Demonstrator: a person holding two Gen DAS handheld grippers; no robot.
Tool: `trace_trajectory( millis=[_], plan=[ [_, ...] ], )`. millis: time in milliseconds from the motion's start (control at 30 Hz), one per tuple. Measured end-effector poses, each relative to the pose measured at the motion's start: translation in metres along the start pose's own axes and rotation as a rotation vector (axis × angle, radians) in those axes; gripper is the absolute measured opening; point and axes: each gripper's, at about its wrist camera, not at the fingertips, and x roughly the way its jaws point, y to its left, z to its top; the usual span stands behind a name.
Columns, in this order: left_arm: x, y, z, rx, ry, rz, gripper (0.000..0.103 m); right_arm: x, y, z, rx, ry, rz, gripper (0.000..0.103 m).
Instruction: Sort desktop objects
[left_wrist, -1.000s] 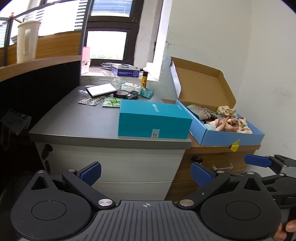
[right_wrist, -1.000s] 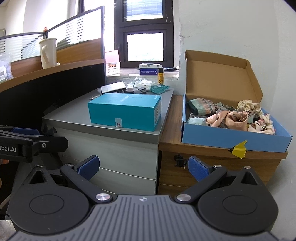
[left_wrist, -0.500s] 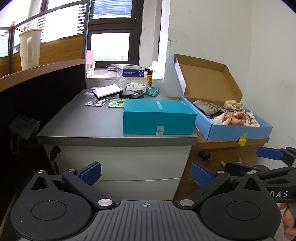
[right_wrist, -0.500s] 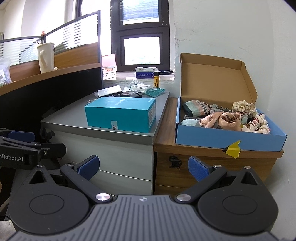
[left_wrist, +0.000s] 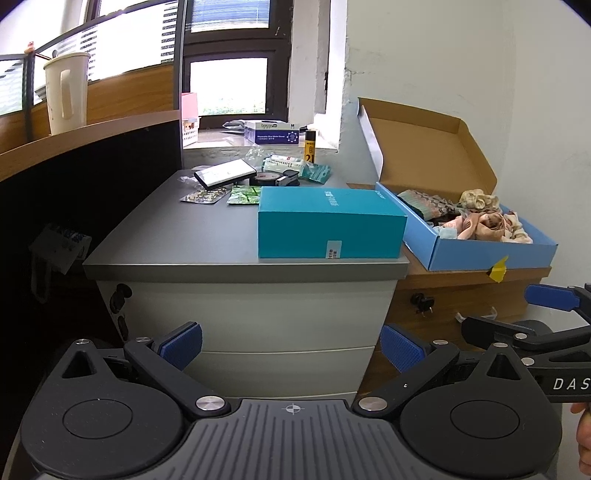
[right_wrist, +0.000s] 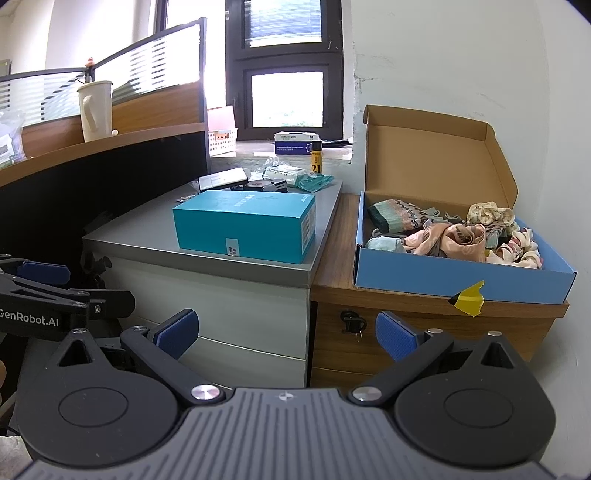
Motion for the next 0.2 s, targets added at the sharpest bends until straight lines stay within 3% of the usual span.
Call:
trace_trajectory(
  millis=[200],
  plan=[
    [-0.0019, -0.0023, 0.0001, 0.017, -0.005, -0.008, 0.103, 0.0008, 0.0000, -0.0002, 0.000, 0.001, -0.001, 0.103]
  ],
)
